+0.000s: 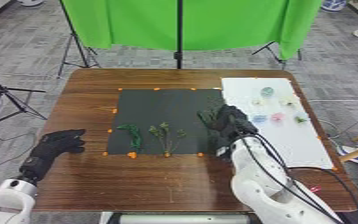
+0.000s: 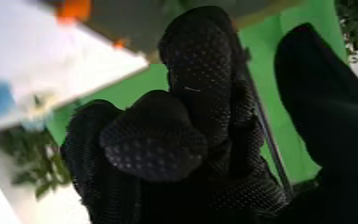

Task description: Arrange flowers

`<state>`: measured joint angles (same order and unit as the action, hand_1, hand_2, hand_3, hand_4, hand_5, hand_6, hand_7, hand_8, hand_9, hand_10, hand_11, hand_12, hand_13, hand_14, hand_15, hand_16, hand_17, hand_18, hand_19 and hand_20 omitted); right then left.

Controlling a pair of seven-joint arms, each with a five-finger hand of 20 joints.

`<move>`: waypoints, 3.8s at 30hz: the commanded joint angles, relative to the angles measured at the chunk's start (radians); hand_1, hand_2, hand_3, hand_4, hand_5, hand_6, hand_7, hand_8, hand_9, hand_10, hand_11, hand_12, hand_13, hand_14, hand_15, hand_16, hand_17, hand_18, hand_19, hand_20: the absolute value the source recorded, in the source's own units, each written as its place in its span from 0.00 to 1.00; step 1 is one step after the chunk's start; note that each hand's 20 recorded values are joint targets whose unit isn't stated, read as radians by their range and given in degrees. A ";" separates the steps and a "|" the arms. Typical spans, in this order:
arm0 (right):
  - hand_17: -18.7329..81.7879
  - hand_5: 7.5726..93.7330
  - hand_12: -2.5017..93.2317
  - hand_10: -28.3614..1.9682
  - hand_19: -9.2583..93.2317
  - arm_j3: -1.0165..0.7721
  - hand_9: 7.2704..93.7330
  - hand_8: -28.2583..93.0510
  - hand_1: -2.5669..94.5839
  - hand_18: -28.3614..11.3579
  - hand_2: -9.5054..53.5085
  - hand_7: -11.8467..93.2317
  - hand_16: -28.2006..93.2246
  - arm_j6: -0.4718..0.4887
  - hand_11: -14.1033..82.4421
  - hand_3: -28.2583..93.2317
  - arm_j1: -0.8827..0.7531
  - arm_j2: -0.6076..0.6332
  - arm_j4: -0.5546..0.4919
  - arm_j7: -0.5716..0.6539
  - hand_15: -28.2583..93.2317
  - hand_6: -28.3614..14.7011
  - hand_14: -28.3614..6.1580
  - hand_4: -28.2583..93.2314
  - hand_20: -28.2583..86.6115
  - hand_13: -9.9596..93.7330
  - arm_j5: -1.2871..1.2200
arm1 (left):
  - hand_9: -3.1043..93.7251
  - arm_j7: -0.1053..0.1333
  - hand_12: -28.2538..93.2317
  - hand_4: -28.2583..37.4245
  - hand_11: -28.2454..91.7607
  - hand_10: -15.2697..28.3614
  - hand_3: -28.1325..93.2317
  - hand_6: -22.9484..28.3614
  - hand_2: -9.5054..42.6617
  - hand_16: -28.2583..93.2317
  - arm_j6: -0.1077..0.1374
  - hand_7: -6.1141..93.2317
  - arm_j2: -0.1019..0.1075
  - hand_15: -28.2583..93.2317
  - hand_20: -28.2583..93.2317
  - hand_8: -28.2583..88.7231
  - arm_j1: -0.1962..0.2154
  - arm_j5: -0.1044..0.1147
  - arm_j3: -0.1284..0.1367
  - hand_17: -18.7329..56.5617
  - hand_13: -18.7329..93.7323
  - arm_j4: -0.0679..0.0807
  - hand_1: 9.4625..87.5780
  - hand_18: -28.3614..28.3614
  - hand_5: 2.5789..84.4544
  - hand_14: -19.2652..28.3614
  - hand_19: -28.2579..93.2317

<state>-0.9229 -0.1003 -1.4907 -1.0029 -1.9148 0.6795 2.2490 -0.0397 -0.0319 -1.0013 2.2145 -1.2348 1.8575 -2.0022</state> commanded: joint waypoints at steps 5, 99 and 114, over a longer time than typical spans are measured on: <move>0.88 0.83 0.31 0.51 1.00 0.029 0.96 0.18 0.37 0.41 0.00 0.27 0.50 0.068 0.58 0.77 -0.003 0.013 -0.012 -0.013 0.73 0.56 0.76 0.21 0.74 1.00 -0.031 | 0.56 -0.017 0.35 0.25 0.45 0.70 0.75 0.57 0.33 0.23 -0.019 0.18 -0.010 0.52 0.43 0.19 0.013 -0.005 -0.006 0.39 0.56 0.005 0.30 0.78 0.57 0.83 0.44; 0.83 0.73 0.49 0.58 1.00 -0.030 0.92 0.31 0.65 0.42 0.00 0.29 0.53 -0.063 0.27 0.67 0.038 0.184 0.183 0.052 0.69 0.64 0.79 0.16 0.70 0.98 0.033 | 0.56 -0.017 0.35 0.25 0.45 0.70 0.75 0.57 0.34 0.23 -0.018 0.18 -0.017 0.52 0.43 0.19 0.016 -0.005 -0.003 0.38 0.56 0.003 0.30 0.78 0.57 0.83 0.44; 0.86 0.84 0.51 0.62 1.00 0.051 0.97 0.37 0.70 0.44 0.00 0.32 0.54 -0.183 0.28 0.69 0.359 0.162 0.064 -0.082 0.69 0.58 0.82 0.14 0.70 1.00 -0.037 | 0.56 0.155 0.35 0.05 0.45 0.71 0.76 0.56 0.55 0.22 0.281 0.18 0.005 0.51 0.41 0.19 0.056 0.129 -0.032 0.40 0.56 0.009 0.22 0.77 0.56 0.84 0.42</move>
<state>-0.9641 -0.2337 -1.4137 -0.7988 -1.8243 0.7016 2.2451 0.0487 0.1268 -0.9961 2.2468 -1.1840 1.8438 -2.0044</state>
